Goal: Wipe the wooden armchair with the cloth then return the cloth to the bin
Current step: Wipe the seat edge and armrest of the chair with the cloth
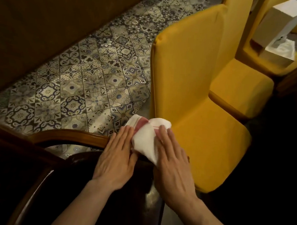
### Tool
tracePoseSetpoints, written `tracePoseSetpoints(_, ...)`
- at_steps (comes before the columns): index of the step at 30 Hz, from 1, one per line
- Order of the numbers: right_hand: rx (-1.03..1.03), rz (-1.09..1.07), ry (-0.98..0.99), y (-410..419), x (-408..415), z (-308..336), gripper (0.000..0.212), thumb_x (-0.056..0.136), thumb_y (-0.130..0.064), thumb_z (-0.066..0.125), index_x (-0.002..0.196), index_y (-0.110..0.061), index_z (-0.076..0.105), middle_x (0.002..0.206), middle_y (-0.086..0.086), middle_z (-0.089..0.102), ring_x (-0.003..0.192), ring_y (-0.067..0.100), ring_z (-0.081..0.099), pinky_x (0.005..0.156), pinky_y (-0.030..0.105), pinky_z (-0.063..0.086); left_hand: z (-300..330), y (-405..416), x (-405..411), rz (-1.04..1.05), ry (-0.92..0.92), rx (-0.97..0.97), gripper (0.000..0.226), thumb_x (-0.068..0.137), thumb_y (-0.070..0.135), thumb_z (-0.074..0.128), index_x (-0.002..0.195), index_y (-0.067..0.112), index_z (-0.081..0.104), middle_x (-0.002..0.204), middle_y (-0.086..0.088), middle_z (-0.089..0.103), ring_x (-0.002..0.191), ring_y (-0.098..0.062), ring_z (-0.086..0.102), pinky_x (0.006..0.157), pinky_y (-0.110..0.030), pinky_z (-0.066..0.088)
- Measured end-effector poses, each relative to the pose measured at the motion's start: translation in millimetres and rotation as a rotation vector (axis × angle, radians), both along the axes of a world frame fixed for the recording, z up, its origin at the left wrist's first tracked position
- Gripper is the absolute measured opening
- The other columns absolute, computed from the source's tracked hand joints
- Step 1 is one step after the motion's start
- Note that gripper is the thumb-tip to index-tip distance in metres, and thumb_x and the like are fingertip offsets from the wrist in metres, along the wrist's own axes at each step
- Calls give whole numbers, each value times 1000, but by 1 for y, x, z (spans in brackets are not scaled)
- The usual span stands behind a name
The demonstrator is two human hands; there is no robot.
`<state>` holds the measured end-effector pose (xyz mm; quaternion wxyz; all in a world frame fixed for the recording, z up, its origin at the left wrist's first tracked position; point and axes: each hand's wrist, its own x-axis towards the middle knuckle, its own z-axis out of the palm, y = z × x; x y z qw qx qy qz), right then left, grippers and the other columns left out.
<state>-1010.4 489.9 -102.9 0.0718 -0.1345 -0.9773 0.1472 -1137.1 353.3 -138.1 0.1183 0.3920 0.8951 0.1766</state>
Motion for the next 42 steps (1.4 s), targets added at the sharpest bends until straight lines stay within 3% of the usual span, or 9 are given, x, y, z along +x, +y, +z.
tracePoseSetpoints(4,-64,134,-135,8,-3,-22,86,95,-34,54,158,-17,-3,167,4,-5,152,24,2,116,50,27,-10,3,2,4,35,-3,66,101,41,17,158,16,-5,168,0,-2,152,-7,-12,124,-34,-6)
tracePoseSetpoints(8,-19,144,-68,8,-14,-30,81,97,-55,44,159,-23,2,168,-1,3,150,24,15,107,45,31,-12,-1,-1,-59,-7,53,68,101,43,26,159,20,0,168,5,5,152,-4,-6,125,-35,0)
tracePoseSetpoints(14,-8,141,-59,18,-4,-45,65,97,-28,49,157,-20,23,164,3,22,150,22,19,109,45,31,-19,-4,-3,-55,28,81,67,102,44,27,159,17,5,168,2,9,153,-9,-1,124,-38,5)
tracePoseSetpoints(18,0,185,-77,24,3,-44,61,98,-28,36,157,-19,21,165,5,19,151,25,12,114,46,27,-20,-3,-3,-54,42,71,75,98,46,37,159,20,2,168,1,9,154,-13,-1,124,-39,4)
tracePoseSetpoints(25,35,188,-142,38,22,-42,75,94,-20,62,157,-21,22,165,6,20,151,31,14,115,51,30,-19,-4,-4,-96,51,50,81,94,52,40,159,20,3,169,2,4,154,-16,-2,124,-42,5)
tracePoseSetpoints(32,82,126,-301,62,53,-34,89,92,-29,70,159,-24,11,166,6,14,151,32,10,111,56,35,-20,-2,-3,-47,60,48,89,95,64,36,159,15,-2,169,-2,0,154,-14,-4,124,-40,4)
tracePoseSetpoints(35,74,66,-284,54,53,-27,86,88,-23,73,157,-18,22,163,9,22,149,36,18,109,56,37,-19,-1,-3,-51,57,25,90,94,69,31,159,16,-2,168,0,-2,153,-11,-8,124,-38,1)
tracePoseSetpoints(39,64,59,-153,40,46,-22,58,98,-22,43,153,-11,32,161,10,27,149,31,19,120,47,18,-17,-1,-4,-68,72,9,88,95,69,30,159,15,0,168,0,0,152,-8,-10,124,-37,0)
tracePoseSetpoints(42,9,90,-142,35,37,-21,60,96,-19,30,156,-14,26,163,7,22,151,26,13,122,42,5,-17,-2,-4,-79,83,-9,90,94,70,30,159,14,3,168,-1,2,152,-8,-9,125,-37,1)
